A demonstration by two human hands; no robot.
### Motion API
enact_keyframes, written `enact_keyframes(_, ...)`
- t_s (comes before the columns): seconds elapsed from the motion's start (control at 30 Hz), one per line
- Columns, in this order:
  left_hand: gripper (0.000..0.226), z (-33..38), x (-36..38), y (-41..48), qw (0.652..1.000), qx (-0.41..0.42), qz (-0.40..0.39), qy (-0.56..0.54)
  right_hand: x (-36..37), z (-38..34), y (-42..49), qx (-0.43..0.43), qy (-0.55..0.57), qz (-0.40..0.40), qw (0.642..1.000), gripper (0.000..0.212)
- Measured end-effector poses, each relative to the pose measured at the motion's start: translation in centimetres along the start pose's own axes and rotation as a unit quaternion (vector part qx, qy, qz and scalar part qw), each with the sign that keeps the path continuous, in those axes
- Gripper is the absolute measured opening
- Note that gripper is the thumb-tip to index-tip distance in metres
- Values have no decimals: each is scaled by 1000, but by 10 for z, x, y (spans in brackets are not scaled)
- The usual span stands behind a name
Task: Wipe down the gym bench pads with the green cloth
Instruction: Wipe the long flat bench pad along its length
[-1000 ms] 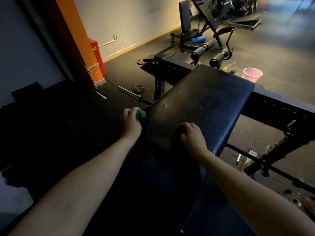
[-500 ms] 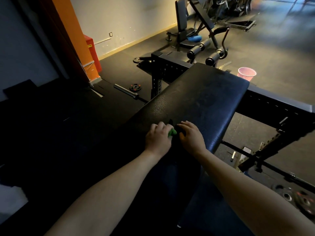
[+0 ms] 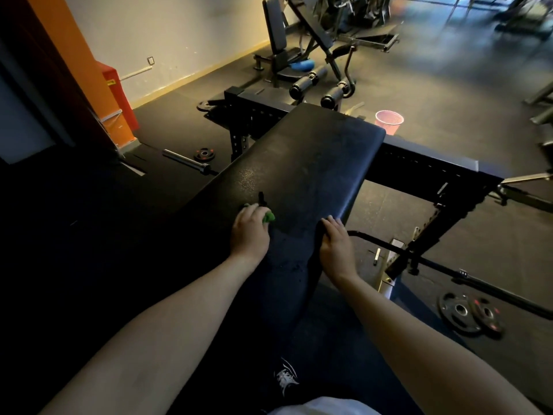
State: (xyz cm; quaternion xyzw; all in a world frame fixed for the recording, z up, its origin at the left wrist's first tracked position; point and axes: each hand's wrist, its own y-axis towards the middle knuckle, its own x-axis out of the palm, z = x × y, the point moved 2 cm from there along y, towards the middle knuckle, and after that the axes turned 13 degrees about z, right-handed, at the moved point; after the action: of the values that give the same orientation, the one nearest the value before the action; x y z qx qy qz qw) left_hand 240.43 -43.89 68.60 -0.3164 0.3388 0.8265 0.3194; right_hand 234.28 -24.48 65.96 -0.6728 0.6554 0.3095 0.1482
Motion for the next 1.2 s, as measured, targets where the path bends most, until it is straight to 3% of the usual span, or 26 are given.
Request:
enact_keyframes(0.17, 25, 36, 10, -40, 996, 83, -25, -22, -3, -1, -2, 0, 5, -17, 1000, 47)
enact_keyframes(0.3, 35, 42, 8, -56, 982, 163, -88, -42, 0, 4, -13, -48, -66, -19, 996, 50)
enact_keyframes(0.37, 39, 31, 3, -43, 981, 174, -77, -42, 2, 5, -17, -43, -68, -24, 996, 50)
enact_keyframes(0.47, 40, 5, -6, -11, 997, 70, 15, -39, 1, 4, -12, -27, -49, -36, 998, 49)
enact_keyframes(0.57, 40, -9, -4, -2, 999, -37, 9, -7, -7, 5, -5, -19, -30, -68, 997, 47)
enact_keyframes(0.8, 26, 64, 28, -53, 995, 66, -53, -43, -18, 9, -2, 8, 30, -78, 996, 48)
enact_keyframes(0.97, 32, 82, 27, -73, 978, 166, -114, -62, -31, 20, -3, -37, 24, -71, 996, 56)
enact_keyframes(1.07, 37, 61, 21, -44, 984, 145, -87, -48, -39, 33, 8, -47, 8, -75, 996, 66)
enact_keyframes(1.13, 39, 46, 17, -17, 996, 79, -22, -27, -44, 47, 15, -31, -35, -83, 995, 79)
enact_keyframes(1.2, 38, 41, 17, -3, 1000, 20, -10, -17, -47, 58, 14, -27, -72, -121, 990, 87)
